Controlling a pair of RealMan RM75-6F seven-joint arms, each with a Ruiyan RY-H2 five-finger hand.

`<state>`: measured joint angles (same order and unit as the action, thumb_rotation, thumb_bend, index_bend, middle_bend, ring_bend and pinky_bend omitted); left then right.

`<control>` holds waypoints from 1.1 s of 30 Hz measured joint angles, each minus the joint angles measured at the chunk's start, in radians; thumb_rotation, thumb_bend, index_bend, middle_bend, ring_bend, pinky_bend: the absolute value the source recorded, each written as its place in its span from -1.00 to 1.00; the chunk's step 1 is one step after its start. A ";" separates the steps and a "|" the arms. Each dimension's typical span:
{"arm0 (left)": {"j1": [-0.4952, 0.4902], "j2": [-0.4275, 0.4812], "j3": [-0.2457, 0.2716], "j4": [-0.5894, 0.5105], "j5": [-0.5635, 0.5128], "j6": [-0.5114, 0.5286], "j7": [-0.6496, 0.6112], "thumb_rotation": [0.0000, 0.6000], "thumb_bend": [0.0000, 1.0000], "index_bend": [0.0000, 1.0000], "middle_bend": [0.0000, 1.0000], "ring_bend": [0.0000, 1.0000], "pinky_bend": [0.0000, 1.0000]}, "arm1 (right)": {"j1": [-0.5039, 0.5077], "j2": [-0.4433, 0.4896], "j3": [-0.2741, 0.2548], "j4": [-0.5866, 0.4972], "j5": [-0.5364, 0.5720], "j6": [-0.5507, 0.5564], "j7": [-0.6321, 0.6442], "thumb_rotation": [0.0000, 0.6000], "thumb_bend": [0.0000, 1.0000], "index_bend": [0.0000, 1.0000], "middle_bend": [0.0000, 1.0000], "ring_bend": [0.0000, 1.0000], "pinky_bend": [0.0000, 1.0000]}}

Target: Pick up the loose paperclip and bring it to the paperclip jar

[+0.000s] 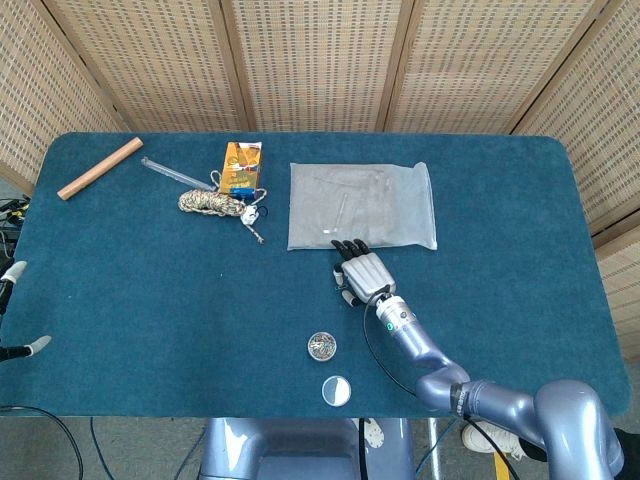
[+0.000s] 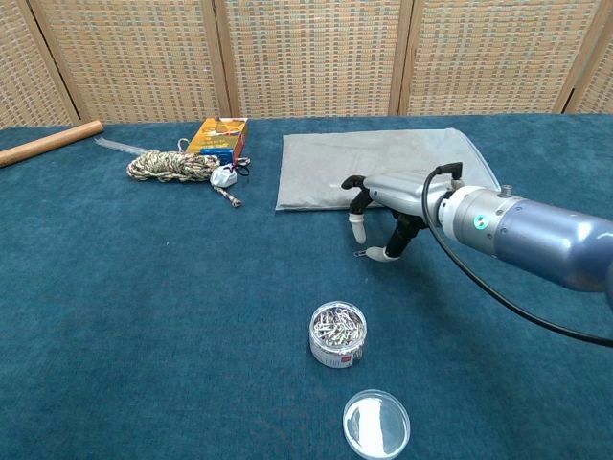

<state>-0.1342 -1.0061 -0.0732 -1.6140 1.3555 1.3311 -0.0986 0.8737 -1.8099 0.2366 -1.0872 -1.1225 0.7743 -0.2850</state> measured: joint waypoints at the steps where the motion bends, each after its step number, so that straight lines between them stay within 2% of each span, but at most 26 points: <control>1: 0.000 0.000 0.000 0.000 0.000 -0.001 -0.001 1.00 -1.00 -1.00 -1.00 -1.00 -1.00 | 0.004 -0.006 0.003 0.006 0.004 -0.001 -0.001 1.00 -0.27 0.00 -1.00 -1.00 -1.00; 11: -0.003 0.004 0.001 0.006 -0.001 -0.009 -0.014 1.00 -1.00 -1.00 -1.00 -1.00 -1.00 | 0.032 -0.047 0.022 0.063 0.054 -0.023 -0.019 1.00 -0.23 0.00 -1.00 -1.00 -1.00; 33: -0.009 -0.001 0.002 0.009 -0.005 -0.018 -0.006 1.00 -1.00 -1.00 -1.00 -1.00 -1.00 | 0.046 -0.067 -0.003 0.098 0.067 -0.053 -0.034 1.00 -0.23 0.01 -1.00 -1.00 -1.00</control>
<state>-0.1430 -1.0073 -0.0711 -1.6055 1.3505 1.3133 -0.1045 0.9199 -1.8765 0.2333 -0.9892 -1.0555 0.7212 -0.3189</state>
